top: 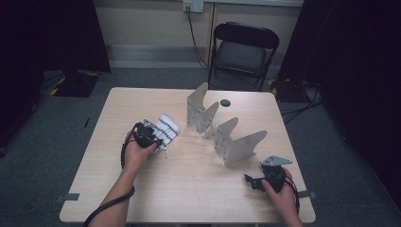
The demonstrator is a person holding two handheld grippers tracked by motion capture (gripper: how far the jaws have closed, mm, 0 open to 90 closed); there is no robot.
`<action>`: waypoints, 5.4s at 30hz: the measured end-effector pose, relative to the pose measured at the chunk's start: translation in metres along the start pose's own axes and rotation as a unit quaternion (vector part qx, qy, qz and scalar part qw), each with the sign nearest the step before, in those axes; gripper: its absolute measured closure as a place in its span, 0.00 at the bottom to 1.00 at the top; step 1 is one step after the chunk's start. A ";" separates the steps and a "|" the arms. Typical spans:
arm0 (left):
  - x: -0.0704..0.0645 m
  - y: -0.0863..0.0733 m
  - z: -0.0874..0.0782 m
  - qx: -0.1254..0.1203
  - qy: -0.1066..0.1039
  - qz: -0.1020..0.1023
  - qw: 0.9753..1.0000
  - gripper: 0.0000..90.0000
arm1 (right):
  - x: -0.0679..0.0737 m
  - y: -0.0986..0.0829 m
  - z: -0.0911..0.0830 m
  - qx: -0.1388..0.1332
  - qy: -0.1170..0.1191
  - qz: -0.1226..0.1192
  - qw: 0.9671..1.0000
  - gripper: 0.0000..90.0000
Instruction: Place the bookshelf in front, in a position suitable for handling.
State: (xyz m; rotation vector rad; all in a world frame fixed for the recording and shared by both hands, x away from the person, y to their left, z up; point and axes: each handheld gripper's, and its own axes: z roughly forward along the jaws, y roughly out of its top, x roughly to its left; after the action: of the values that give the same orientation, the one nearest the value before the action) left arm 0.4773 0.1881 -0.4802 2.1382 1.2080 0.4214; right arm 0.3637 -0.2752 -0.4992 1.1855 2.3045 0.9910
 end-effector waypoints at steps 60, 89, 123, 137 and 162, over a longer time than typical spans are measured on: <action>-0.038 0.099 -0.005 -0.052 -0.046 0.050 0.996 0.87 | 0.000 0.000 0.001 -0.001 -0.001 0.001 1.000 0.12; -0.020 0.048 0.021 -0.011 0.010 0.016 1.000 0.64 | 0.000 0.000 0.001 -0.001 -0.002 0.000 1.000 0.12; -0.013 0.129 -0.024 -0.114 -0.022 0.007 0.993 0.89 | 0.000 0.000 0.001 -0.001 -0.002 0.000 1.000 0.12; -0.025 0.156 -0.023 -0.110 -0.034 0.050 0.992 0.89 | 0.000 0.000 0.001 -0.002 -0.002 0.001 1.000 0.12; -0.026 0.100 0.028 -0.045 -0.045 0.038 0.997 0.88 | 0.000 0.000 0.000 0.000 -0.002 0.002 1.000 0.12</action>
State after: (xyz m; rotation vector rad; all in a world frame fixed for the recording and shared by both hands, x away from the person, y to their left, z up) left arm 0.5437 0.1182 -0.4331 2.1067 1.0413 0.3996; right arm 0.3638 -0.2748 -0.4992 1.1901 2.2998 0.9894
